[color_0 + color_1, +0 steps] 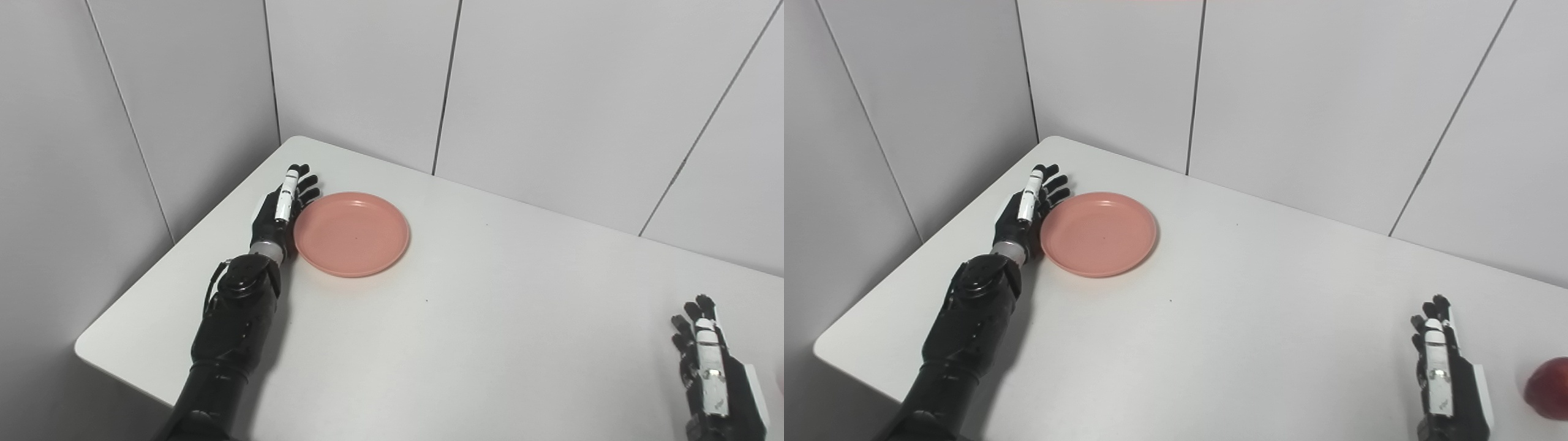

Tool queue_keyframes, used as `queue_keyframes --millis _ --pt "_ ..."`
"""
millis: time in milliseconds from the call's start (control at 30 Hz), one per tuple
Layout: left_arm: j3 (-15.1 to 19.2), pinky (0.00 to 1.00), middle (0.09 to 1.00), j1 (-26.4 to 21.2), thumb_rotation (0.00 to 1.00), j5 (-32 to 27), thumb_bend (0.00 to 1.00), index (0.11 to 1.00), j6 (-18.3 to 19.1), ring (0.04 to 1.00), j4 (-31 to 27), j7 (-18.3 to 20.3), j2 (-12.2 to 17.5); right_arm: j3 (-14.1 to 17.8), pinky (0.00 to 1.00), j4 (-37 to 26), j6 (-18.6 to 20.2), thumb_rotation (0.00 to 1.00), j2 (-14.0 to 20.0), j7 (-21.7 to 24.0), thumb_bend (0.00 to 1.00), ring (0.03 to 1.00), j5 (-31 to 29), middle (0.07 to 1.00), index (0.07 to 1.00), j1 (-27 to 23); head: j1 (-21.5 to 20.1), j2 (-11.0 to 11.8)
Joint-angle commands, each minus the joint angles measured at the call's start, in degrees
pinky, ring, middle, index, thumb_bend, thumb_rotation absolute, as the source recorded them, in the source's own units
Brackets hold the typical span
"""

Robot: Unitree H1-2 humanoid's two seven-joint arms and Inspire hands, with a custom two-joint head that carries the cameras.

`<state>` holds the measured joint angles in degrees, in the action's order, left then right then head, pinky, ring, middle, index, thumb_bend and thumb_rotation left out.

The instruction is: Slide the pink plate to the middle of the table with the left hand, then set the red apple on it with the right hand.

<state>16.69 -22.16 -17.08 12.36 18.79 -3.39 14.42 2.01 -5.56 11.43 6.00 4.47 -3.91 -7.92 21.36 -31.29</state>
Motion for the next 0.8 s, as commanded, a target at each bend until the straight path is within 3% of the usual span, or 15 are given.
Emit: queue_keyframes --millis 0,767 --pt "-1.2 0.9 0.895 -2.0 1.0 0.1 0.3 0.876 1.5 0.895 -0.5 0.8 -1.1 0.0 0.99 -0.9 -3.5 1.0 0.2 0.2 0.06 0.955 0.1 0.977 0.995 -1.3 -0.1 -0.1" --pt "-3.9 0.89 0.887 -1.6 1.0 0.4 0.32 0.87 1.6 0.888 -2.0 2.4 -2.6 -0.1 1.0 -0.2 -2.5 1.0 -0.8 -0.2 0.09 0.98 0.3 0.997 1.0 -1.6 -3.4 -1.7"
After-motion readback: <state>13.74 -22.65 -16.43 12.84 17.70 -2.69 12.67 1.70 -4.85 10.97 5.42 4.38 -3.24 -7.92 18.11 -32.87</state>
